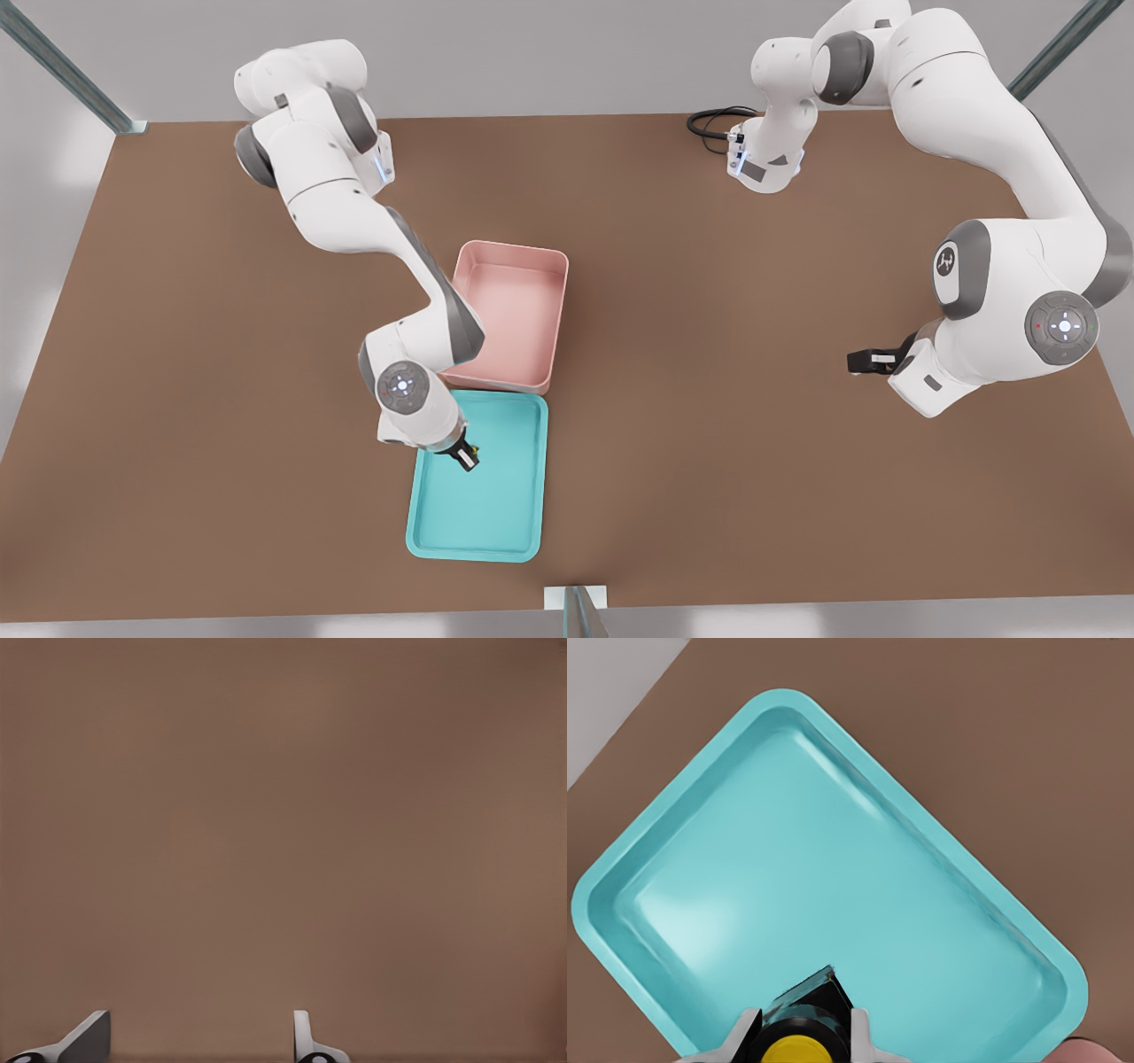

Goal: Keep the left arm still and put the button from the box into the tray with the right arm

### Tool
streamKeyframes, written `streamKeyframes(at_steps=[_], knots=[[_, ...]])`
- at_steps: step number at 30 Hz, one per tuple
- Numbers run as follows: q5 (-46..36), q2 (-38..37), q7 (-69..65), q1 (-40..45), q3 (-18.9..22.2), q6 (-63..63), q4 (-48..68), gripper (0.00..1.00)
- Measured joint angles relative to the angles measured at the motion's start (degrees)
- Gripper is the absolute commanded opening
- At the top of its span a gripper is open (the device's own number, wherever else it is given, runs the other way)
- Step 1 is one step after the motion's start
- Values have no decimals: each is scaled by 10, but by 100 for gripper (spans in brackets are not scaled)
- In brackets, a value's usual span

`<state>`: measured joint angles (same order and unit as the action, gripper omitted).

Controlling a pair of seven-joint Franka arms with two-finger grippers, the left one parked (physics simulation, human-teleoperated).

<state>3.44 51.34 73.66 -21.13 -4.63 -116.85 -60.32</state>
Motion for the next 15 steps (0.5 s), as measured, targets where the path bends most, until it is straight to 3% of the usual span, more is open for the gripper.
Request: streamKeyframes(at_steps=[3,4,5,9,12,15], knots=[[2,31,-4,-6,13,4,18,46],[3,36,-4,-8,15,4,20,89],[5,39,-5,-8,15,2,21,100],[11,4,-13,0,19,19,21,100],[-2,-198,-78,114,28,85,-106,100],[-29,-405,-182,244,42,102,-392,100]])
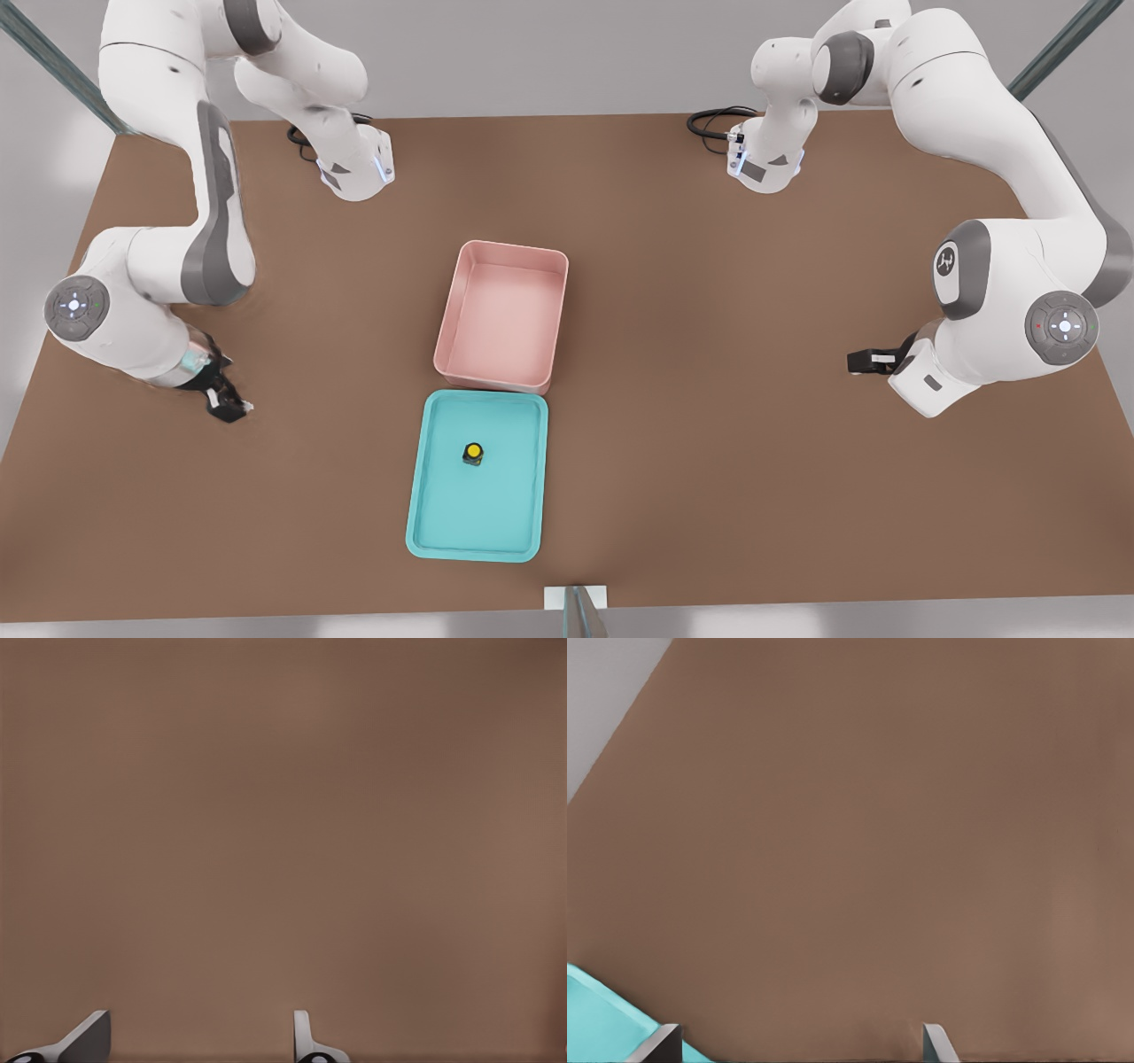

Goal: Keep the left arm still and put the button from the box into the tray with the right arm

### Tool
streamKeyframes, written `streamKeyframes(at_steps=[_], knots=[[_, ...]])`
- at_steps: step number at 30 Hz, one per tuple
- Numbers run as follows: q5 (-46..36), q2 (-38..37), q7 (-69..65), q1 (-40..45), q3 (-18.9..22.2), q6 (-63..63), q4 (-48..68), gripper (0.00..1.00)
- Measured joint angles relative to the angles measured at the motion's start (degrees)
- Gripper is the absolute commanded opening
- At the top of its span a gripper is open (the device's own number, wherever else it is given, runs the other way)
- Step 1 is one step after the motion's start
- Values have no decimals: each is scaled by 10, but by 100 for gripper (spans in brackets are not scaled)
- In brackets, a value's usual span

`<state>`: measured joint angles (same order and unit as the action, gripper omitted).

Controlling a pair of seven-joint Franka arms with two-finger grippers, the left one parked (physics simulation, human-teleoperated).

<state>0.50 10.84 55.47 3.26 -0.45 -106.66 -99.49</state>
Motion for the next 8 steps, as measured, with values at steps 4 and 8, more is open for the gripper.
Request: streamKeyframes(at_steps=[4,8], knots=[[-17,-27,-102,-29,-4,-9,-90,100],[-21,-6,-181,-43,-4,-11,-67,100]])
